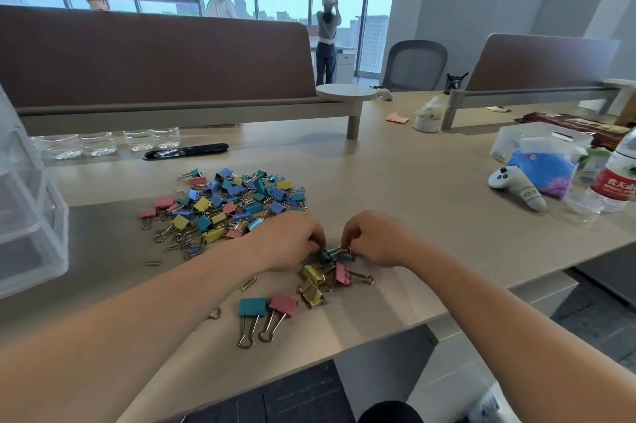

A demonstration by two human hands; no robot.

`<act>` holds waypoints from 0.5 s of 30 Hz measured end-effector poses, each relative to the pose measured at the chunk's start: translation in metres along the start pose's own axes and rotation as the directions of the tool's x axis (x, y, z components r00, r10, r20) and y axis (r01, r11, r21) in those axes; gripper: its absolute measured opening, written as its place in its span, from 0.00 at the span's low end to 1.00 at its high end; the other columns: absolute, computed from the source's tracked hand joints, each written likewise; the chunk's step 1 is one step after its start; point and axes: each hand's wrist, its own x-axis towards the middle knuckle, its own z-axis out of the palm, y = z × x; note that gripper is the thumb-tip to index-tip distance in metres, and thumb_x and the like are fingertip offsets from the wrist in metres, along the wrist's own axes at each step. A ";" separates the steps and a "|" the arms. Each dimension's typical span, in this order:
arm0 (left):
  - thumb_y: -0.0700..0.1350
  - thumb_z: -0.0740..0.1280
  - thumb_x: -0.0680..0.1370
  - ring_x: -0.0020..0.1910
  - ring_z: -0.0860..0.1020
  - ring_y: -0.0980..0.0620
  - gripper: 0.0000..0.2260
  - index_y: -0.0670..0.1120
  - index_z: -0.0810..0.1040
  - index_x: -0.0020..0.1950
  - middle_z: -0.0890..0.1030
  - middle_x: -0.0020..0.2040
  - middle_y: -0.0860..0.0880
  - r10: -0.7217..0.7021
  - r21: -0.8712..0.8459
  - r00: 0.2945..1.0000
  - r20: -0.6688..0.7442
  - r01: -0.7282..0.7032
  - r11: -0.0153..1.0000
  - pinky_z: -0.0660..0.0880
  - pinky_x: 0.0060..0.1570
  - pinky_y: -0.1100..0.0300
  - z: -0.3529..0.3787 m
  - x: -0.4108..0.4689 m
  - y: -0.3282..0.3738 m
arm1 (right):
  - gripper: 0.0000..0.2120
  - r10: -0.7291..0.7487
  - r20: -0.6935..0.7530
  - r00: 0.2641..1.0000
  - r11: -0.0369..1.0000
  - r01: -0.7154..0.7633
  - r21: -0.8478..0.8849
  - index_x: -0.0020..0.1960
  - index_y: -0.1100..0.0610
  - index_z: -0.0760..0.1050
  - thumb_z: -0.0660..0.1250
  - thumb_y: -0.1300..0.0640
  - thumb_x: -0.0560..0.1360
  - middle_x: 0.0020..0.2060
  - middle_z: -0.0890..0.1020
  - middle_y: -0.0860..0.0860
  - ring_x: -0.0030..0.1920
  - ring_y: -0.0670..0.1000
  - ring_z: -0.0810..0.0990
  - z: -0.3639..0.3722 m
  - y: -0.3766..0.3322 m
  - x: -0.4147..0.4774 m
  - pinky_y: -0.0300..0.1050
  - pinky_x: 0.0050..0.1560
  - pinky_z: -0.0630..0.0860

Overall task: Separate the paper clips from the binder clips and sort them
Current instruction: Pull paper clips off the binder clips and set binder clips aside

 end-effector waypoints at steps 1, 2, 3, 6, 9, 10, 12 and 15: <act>0.44 0.63 0.81 0.56 0.75 0.55 0.11 0.51 0.80 0.61 0.79 0.57 0.53 0.006 -0.003 1.000 -0.005 -0.006 1.000 0.69 0.52 0.64 0.001 -0.003 0.000 | 0.12 0.006 -0.015 1.000 1.000 -0.005 0.008 0.46 0.48 0.81 0.63 0.62 0.75 0.45 0.77 0.47 0.46 0.50 0.76 0.000 0.000 -0.002 0.40 0.44 0.70; 0.44 0.62 0.81 0.56 0.75 0.55 0.12 0.52 0.79 0.61 0.78 0.57 0.53 0.006 -0.004 1.000 -0.019 -0.006 1.000 0.69 0.52 0.63 0.001 -0.005 -0.001 | 0.11 0.009 -0.032 0.999 1.000 -0.008 0.015 0.47 0.49 0.81 0.62 0.62 0.75 0.45 0.77 0.47 0.46 0.50 0.76 0.000 0.000 -0.003 0.40 0.44 0.70; 0.43 0.62 0.81 0.56 0.75 0.55 0.12 0.52 0.79 0.62 0.78 0.58 0.53 0.003 0.000 0.999 -0.041 -0.003 1.000 0.70 0.53 0.63 0.001 -0.008 -0.002 | 0.11 0.008 -0.049 0.999 1.000 -0.007 0.022 0.48 0.50 0.80 0.62 0.62 0.76 0.45 0.78 0.47 0.46 0.50 0.76 0.000 -0.001 -0.005 0.41 0.44 0.69; 0.41 0.61 0.81 0.56 0.75 0.55 0.12 0.49 0.78 0.63 0.77 0.60 0.51 -0.040 0.005 0.996 -0.085 0.040 0.999 0.71 0.55 0.62 -0.004 -0.015 -0.012 | 0.09 -0.007 -0.082 0.997 0.998 0.012 0.059 0.51 0.51 0.79 0.61 0.60 0.78 0.46 0.79 0.47 0.47 0.50 0.77 0.003 -0.008 -0.005 0.42 0.45 0.71; 0.40 0.60 0.82 0.58 0.76 0.54 0.12 0.48 0.78 0.63 0.78 0.61 0.51 -0.121 0.015 0.986 -0.114 0.124 0.992 0.73 0.59 0.58 -0.015 -0.024 -0.029 | 0.09 -0.014 -0.095 0.995 0.995 0.024 0.099 0.53 0.51 0.78 0.61 0.59 0.78 0.49 0.80 0.47 0.49 0.49 0.77 0.007 -0.016 0.001 0.44 0.50 0.75; 0.40 0.61 0.82 0.58 0.76 0.53 0.12 0.48 0.78 0.63 0.78 0.61 0.50 -0.145 0.019 0.981 -0.127 0.149 0.989 0.73 0.60 0.55 -0.019 -0.026 -0.037 | 0.09 -0.018 -0.101 0.995 0.995 0.028 0.099 0.54 0.50 0.78 0.61 0.59 0.78 0.49 0.80 0.47 0.49 0.49 0.77 0.008 -0.020 0.004 0.44 0.52 0.76; 0.40 0.61 0.82 0.57 0.77 0.52 0.12 0.47 0.79 0.63 0.79 0.62 0.49 -0.186 0.017 0.972 -0.142 0.190 0.982 0.75 0.58 0.55 -0.025 -0.030 -0.052 | 0.09 -0.030 -0.108 0.994 0.995 0.040 0.087 0.55 0.50 0.78 0.61 0.58 0.78 0.51 0.81 0.47 0.49 0.49 0.78 0.010 -0.028 0.013 0.44 0.53 0.77; 0.38 0.62 0.81 0.55 0.78 0.52 0.12 0.46 0.79 0.62 0.79 0.61 0.48 -0.220 0.014 0.964 -0.147 0.225 0.974 0.75 0.55 0.57 -0.031 -0.034 -0.070 | 0.10 -0.056 -0.104 0.993 0.994 0.065 0.085 0.57 0.51 0.78 0.62 0.57 0.79 0.52 0.81 0.47 0.50 0.48 0.79 0.014 -0.042 0.027 0.44 0.53 0.77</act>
